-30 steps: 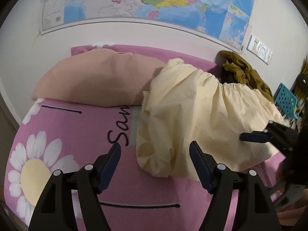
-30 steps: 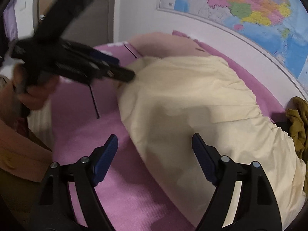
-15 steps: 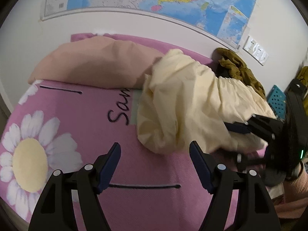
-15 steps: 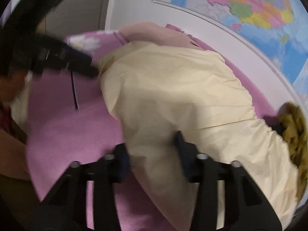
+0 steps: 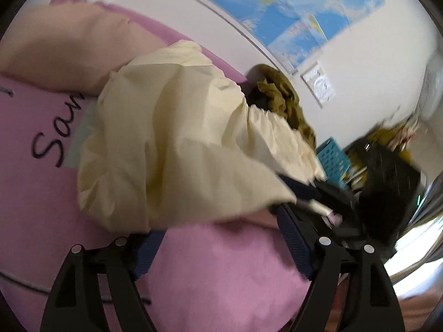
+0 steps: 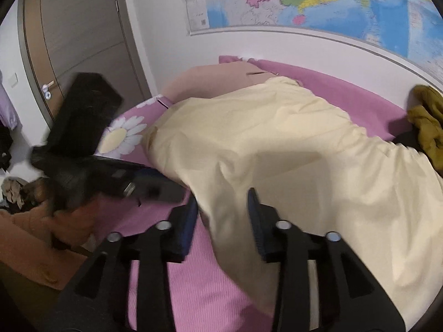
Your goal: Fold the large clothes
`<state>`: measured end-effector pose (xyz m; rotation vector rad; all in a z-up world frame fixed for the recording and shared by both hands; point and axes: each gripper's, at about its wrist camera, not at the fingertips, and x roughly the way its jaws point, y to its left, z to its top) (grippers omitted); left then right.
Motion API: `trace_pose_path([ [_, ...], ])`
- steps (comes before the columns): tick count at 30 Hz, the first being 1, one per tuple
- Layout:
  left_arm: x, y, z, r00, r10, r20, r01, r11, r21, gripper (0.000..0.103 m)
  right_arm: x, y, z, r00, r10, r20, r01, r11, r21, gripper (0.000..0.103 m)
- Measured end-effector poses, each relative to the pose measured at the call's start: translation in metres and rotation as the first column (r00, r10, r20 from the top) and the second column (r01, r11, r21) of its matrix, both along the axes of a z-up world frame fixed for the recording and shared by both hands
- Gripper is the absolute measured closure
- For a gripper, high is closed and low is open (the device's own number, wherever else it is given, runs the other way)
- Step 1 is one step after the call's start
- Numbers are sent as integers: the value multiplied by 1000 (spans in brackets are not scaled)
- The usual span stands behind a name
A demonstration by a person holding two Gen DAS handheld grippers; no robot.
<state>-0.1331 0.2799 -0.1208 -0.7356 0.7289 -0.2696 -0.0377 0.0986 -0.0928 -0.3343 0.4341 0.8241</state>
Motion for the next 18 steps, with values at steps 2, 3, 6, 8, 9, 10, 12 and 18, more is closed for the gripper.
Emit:
trace_pose_path([
  [2, 3, 6, -4, 1000, 6, -2, -6, 999, -47, 25, -8, -26, 4, 1000, 2, -31, 0, 998, 63, 55],
  [3, 5, 7, -5, 1000, 15, 7, -14, 998, -60, 25, -11, -36, 4, 999, 2, -49, 3, 996, 91, 51],
  [6, 3, 11, -5, 999, 42, 35, -38, 995, -94, 25, -15, -81, 4, 989, 13, -145, 19, 976, 218, 47],
  [8, 3, 15, -4, 998, 53, 42, -48, 992, -115, 25, -17, -114, -1, 979, 5, -205, 57, 954, 296, 40],
  [9, 5, 16, -5, 997, 61, 39, -56, 990, -130, 25, -18, -126, -4, 975, -8, -222, 80, 945, 317, 38],
  [10, 9, 16, -5, 997, 66, 31, -62, 990, -129, 25, -18, -140, -8, 968, -25, -249, 111, 934, 340, 38],
  [12, 19, 9, -2, 998, 70, -6, -70, 994, -87, 24, -25, -170, -22, 948, -47, -315, 177, 899, 400, 36],
  [18, 48, -29, 9, 994, 70, -80, -52, 977, 208, 24, -32, -237, -55, 879, -155, -452, 384, 791, 476, 30],
])
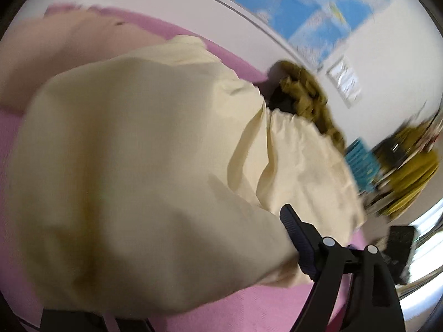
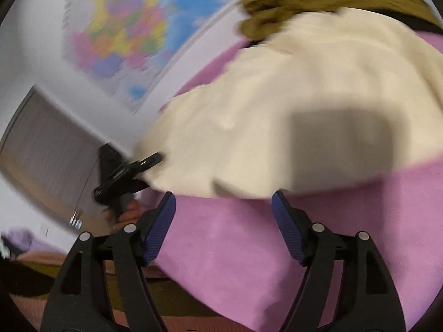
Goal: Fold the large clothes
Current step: 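Press the left tool onto the jacket bundle while the right tool holds its side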
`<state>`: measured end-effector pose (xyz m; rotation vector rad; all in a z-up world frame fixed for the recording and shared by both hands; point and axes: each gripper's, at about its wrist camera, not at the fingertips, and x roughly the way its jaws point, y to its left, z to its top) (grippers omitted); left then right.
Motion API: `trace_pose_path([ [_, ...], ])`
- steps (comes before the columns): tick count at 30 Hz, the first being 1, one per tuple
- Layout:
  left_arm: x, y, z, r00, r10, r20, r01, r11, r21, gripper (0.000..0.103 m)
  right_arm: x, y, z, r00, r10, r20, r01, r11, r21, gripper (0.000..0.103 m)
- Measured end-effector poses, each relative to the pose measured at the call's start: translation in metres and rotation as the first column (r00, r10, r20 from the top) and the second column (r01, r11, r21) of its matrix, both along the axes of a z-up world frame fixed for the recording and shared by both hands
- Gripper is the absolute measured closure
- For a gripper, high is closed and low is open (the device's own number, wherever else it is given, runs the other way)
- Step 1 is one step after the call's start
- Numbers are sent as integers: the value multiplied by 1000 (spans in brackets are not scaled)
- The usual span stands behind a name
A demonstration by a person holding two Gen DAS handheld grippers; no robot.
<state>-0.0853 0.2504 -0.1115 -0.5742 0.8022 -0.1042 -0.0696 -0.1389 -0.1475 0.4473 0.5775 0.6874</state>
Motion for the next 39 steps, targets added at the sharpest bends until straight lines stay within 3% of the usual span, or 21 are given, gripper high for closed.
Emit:
trace_pose_path([
  [2, 4, -5, 2, 1000, 9, -25, -8, 999, 35, 39, -1, -17, -5, 995, -96, -16, 97, 995, 17, 29],
  [6, 2, -7, 3, 999, 8, -41, -6, 998, 56, 50, 3, -34, -11, 973, -227, -30, 228, 973, 35, 27],
  [9, -3, -7, 5, 999, 8, -39, -6, 998, 67, 53, 8, -26, -8, 959, -285, 2, 285, 959, -4, 24],
  [14, -1, -6, 4, 999, 4, -46, -1, 997, 72, 51, 28, -15, -4, 929, -366, 50, 365, 931, 22, 19],
  [18, 8, -8, 1, 999, -3, -48, 5, 999, 39, 34, 52, -12, 2, 934, -354, 50, 351, 935, 54, 19],
  [20, 13, -10, 2, 999, 5, -48, -2, 999, 46, 32, 62, -10, 6, 942, -333, 44, 329, 941, 79, 21],
  [24, 21, -22, 3, 999, 7, -39, -3, 994, 111, 22, 75, -14, 6, 945, -326, 18, 323, 942, 95, 46],
  [26, 24, -30, 3, 999, 18, -45, -10, 985, 173, 22, 76, -16, 5, 947, -321, 15, 318, 944, 91, 53],
  [31, 26, -36, 4, 997, 52, -59, -37, 971, 236, 34, 75, -19, 2, 951, -310, 11, 308, 946, 103, 58],
  [39, 24, -32, 4, 995, 86, -59, -70, 968, 240, 59, 78, -11, 6, 954, -299, 12, 297, 950, 95, 48],
])
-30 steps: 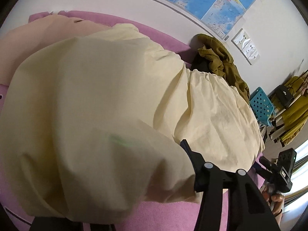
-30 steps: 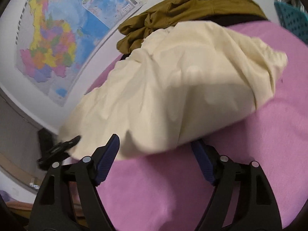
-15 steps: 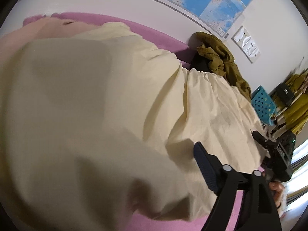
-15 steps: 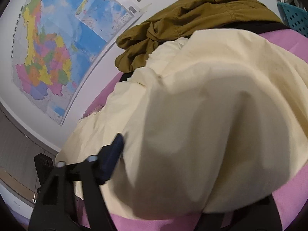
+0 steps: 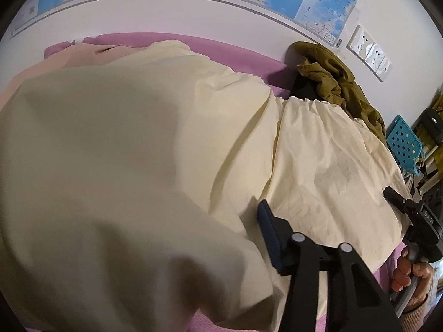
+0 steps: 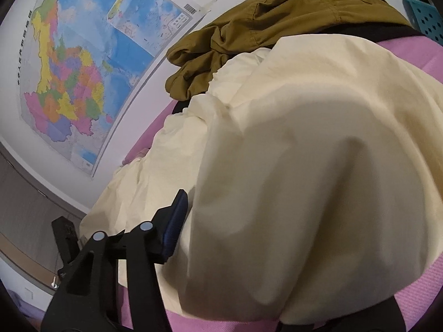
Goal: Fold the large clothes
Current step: 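Press the left tool onto the jacket bundle while the right tool holds its side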
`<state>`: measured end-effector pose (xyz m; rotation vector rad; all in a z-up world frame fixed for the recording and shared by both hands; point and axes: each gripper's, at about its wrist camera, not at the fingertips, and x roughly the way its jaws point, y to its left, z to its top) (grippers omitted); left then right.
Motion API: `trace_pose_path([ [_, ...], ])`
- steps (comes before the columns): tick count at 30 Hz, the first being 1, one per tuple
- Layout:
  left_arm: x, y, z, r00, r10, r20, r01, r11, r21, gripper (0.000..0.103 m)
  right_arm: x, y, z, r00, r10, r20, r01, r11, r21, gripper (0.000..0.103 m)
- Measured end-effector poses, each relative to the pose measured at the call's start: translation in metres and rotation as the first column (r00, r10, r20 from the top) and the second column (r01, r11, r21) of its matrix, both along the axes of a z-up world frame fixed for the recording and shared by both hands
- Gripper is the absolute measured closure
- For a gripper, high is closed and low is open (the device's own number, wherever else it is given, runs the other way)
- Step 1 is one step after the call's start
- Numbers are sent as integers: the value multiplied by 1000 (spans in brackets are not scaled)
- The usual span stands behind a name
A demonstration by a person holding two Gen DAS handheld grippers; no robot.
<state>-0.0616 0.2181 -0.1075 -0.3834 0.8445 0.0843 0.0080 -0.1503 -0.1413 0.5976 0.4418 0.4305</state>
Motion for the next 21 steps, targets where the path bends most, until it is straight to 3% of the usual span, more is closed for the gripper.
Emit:
trace_pose_path([
  [5, -4, -2, 5, 1000, -8, 9, 8, 1000, 14, 65, -3, -3, 2, 1000, 22, -3, -22, 1000, 9, 67],
  [8, -9, -1, 9, 1000, -14, 22, 14, 1000, 7, 71, -18, -3, 10, 998, 53, 35, -54, 998, 11, 81],
  [10, -15, 1, 13, 999, -20, 29, 20, 1000, -1, 76, -31, -1, 16, 995, 82, 59, -83, 996, 12, 84],
  [14, -33, 9, 18, 996, -60, 64, 63, 997, -45, 77, -52, -1, 20, 989, 124, 82, -125, 992, 11, 82],
  [17, -28, 18, 6, 997, -66, 31, 68, 994, -82, 69, -40, -5, 7, 993, 115, 13, -116, 993, 27, 73],
  [19, -23, 18, 1, 999, -49, 12, 50, 997, -67, 62, -32, -4, 2, 994, 107, -7, -106, 994, 27, 68],
  [21, -19, 17, -2, 999, -33, 12, 34, 998, -49, 52, -26, -3, 1, 995, 104, -11, -104, 994, 36, 56],
])
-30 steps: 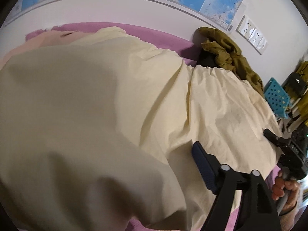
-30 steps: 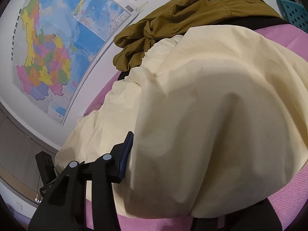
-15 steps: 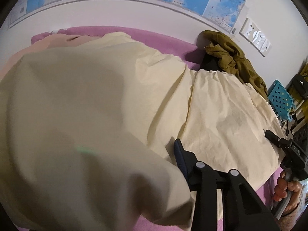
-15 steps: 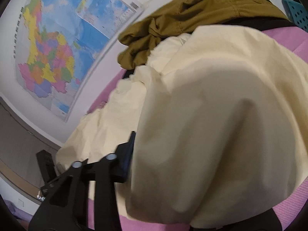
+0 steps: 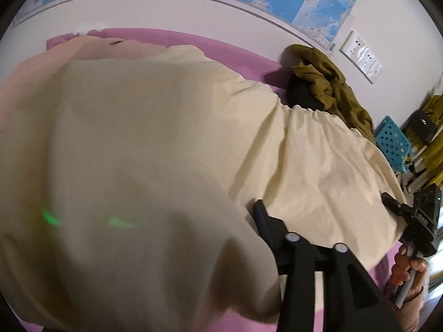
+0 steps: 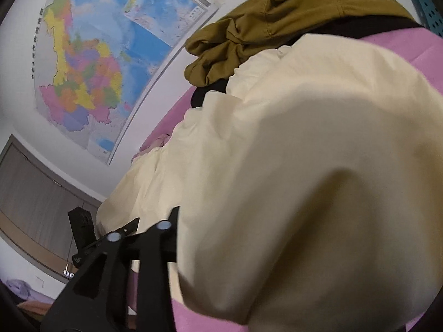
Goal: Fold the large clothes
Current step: 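Press the left tool onto the jacket bundle while the right tool holds its side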
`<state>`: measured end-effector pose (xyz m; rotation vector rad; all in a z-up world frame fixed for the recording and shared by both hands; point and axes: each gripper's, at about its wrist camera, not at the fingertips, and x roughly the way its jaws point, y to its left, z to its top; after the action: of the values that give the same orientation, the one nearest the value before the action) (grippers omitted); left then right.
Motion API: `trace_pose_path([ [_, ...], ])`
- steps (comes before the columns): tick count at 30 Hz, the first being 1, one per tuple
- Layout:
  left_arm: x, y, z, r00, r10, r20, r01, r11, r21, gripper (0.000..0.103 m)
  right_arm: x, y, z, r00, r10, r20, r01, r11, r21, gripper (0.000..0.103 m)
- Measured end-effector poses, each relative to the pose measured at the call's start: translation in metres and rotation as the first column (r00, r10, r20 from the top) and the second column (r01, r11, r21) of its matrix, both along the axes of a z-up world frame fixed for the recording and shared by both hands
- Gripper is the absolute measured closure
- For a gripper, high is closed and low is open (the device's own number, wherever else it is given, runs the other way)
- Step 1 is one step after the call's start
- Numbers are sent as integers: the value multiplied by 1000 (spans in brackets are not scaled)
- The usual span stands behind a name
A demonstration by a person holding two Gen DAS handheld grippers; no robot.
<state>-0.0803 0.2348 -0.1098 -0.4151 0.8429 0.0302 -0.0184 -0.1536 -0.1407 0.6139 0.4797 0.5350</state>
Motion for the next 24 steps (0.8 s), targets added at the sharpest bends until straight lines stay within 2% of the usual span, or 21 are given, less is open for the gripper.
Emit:
trace_pose_path([
  [3, 6, -1, -3, 1000, 2, 9, -2, 1000, 7, 43, 5, 3, 0, 1000, -12, 6, 12, 1000, -14, 50],
  [6, 12, -5, -4, 1000, -4, 16, 4, 1000, 30, 37, 11, 8, -2, 1000, -15, 5, 16, 999, -29, 50],
  [10, 18, -11, -3, 1000, 6, 1, -6, 998, 68, 36, 15, 10, -3, 1000, -29, 11, 30, 999, -39, 55],
  [14, 17, -10, -3, 1000, 24, 0, -23, 997, 80, 48, 17, 9, -4, 1000, -30, 7, 30, 998, -47, 65],
  [20, 18, -13, -3, 999, 39, -2, -38, 995, 96, 53, 18, 9, -5, 999, -40, 5, 41, 998, -37, 73],
  [24, 20, -12, -1, 999, 51, -4, -50, 995, 87, 63, 17, 9, -2, 999, -43, 5, 43, 999, -23, 81],
])
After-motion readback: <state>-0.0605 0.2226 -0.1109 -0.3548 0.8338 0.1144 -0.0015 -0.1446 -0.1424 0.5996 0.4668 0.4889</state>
